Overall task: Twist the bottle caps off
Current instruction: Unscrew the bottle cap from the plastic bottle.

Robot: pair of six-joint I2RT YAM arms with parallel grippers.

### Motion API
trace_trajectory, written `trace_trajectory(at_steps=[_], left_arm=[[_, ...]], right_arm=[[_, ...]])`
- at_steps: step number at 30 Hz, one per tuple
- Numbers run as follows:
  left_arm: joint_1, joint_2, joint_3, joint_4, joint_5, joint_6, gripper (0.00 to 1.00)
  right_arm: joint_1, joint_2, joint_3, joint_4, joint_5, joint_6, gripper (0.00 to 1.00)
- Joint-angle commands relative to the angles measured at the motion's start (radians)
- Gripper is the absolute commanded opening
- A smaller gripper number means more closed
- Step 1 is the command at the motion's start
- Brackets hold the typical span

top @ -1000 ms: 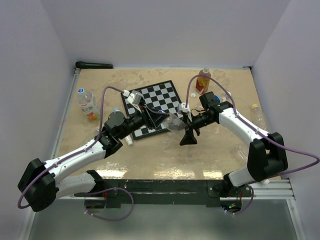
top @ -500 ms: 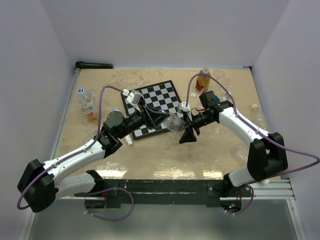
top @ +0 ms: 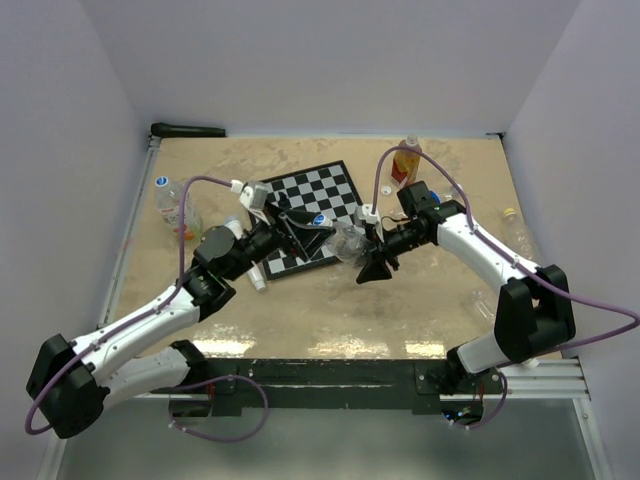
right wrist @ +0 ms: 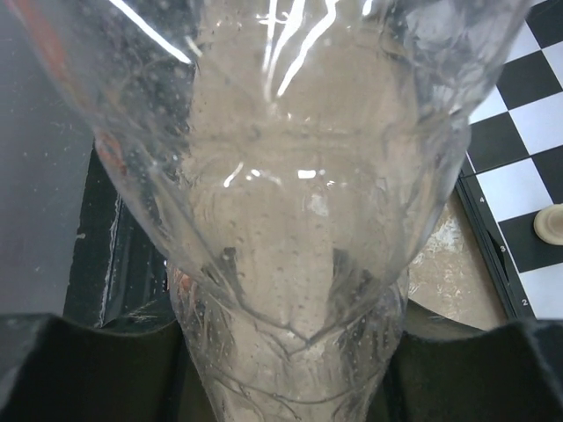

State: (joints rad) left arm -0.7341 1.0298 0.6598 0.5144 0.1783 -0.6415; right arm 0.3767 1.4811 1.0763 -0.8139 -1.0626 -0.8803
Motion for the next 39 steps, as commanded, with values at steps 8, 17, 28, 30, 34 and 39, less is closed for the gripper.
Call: trace_trajectory(at_steps=[8, 17, 28, 30, 34, 39], left_arm=[[0.006, -0.226, -0.271, 0.281, -0.091, -0.090, 1.00], [-0.045, -0.051, -0.302, 0.478, -0.091, -0.192, 1.00], [-0.105, 0.136, -0.259, 0.608, -0.149, -0.198, 1.00], [-0.114, 0.173, -0.250, 0.647, -0.151, -0.201, 0.99], [-0.129, 0.246, -0.217, 0.690, -0.155, -0.201, 0.98], [-0.145, 0.325, -0.161, 0.719, -0.160, -0.184, 0.96]], right_arm=[[-0.050, -0.007, 0.022, 0.108, -0.092, 0.202, 0.19], [-0.079, -0.033, -0.058, 0.343, -0.094, 0.481, 0.19], [-0.081, -0.039, -0.081, 0.413, -0.099, 0.569, 0.20], [-0.081, -0.041, -0.084, 0.418, -0.100, 0.576, 0.20], [-0.081, -0.038, -0.085, 0.421, -0.099, 0.578, 0.20], [-0.081, -0.038, -0.087, 0.424, -0.102, 0.580, 0.20]])
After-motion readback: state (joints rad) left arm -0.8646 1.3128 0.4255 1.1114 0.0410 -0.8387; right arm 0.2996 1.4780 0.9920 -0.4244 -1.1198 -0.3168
